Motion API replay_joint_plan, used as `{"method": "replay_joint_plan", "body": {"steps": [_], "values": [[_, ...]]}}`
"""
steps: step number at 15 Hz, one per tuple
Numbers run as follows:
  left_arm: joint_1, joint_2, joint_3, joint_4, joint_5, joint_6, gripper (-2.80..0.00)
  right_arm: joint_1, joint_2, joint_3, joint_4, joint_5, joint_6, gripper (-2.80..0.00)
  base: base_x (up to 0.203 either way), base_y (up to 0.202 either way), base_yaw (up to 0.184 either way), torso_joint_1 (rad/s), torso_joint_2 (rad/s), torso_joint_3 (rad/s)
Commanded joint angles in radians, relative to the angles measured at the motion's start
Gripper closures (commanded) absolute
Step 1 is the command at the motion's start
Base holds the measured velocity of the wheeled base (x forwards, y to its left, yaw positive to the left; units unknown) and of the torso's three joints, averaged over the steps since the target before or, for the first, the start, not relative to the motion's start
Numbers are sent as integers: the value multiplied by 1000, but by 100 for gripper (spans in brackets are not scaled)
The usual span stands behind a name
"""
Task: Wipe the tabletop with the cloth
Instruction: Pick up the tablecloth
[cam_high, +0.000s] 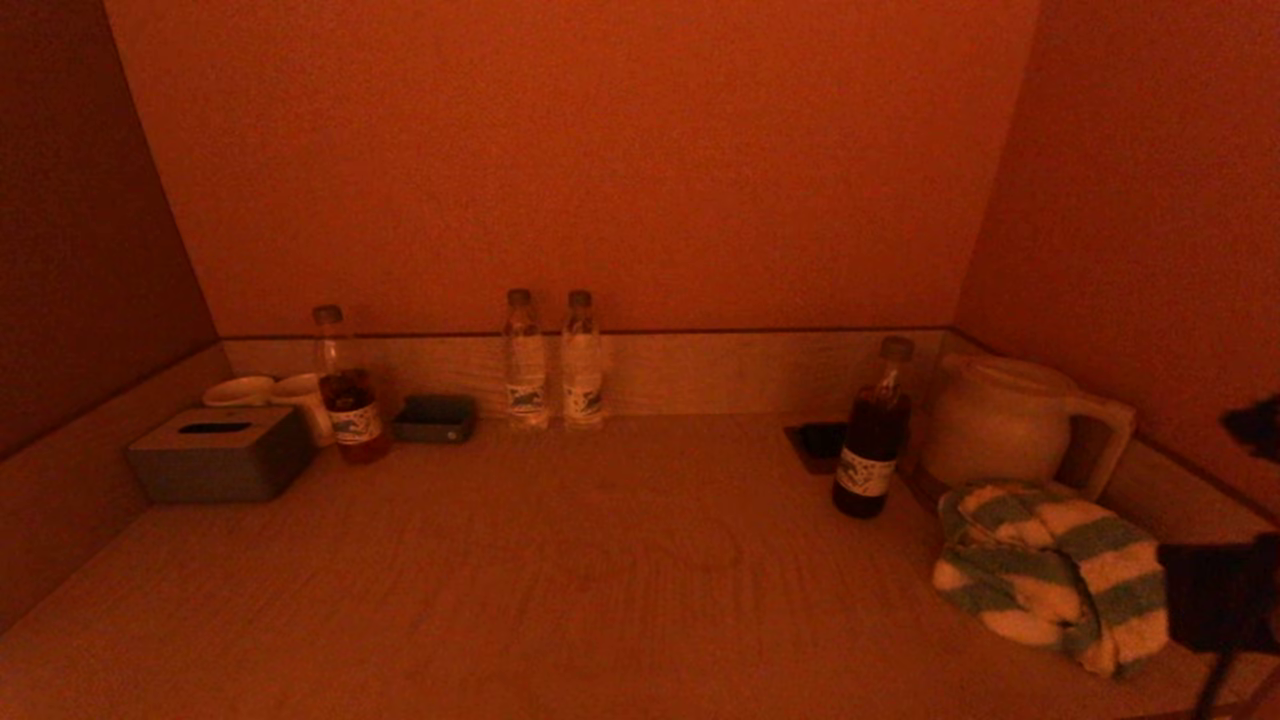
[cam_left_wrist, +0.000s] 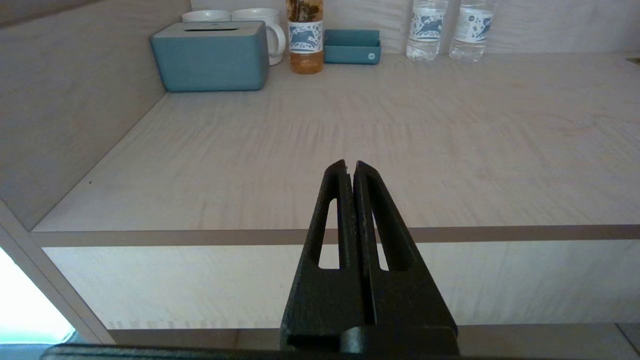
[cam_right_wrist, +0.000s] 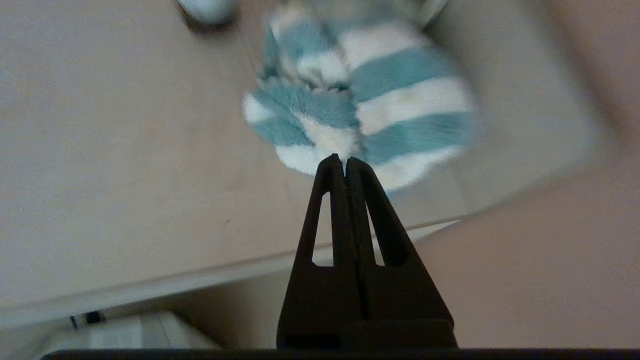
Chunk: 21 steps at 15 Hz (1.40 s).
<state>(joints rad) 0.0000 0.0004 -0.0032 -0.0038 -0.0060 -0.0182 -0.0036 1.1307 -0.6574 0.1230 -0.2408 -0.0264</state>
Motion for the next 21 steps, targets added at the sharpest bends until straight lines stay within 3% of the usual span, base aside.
{"method": "replay_joint_plan", "body": {"steps": [1, 3, 8, 9, 16, 21], "values": [[0, 0, 0, -1, 0, 0, 0, 7, 359, -49, -84, -109, 26, 0, 0, 0, 0, 0, 0, 0], [0, 0, 0, -1, 0, 0, 0, 16, 494, -110, -125, -185, 54, 0, 0, 0, 0, 0, 0, 0], [0, 0, 0, -1, 0, 0, 0, 31, 753, -178, -169, -266, 96, 0, 0, 0, 0, 0, 0, 0], [0, 0, 0, -1, 0, 0, 0, 29, 774, -183, -170, -267, 100, -280, 0, 0, 0, 0, 0, 0], [0, 0, 0, -1, 0, 0, 0, 27, 763, -183, -170, -268, 115, -280, 0, 0, 0, 0, 0, 0], [0, 0, 0, -1, 0, 0, 0, 40, 640, -168, -163, -267, 126, -280, 0, 0, 0, 0, 0, 0]]}}
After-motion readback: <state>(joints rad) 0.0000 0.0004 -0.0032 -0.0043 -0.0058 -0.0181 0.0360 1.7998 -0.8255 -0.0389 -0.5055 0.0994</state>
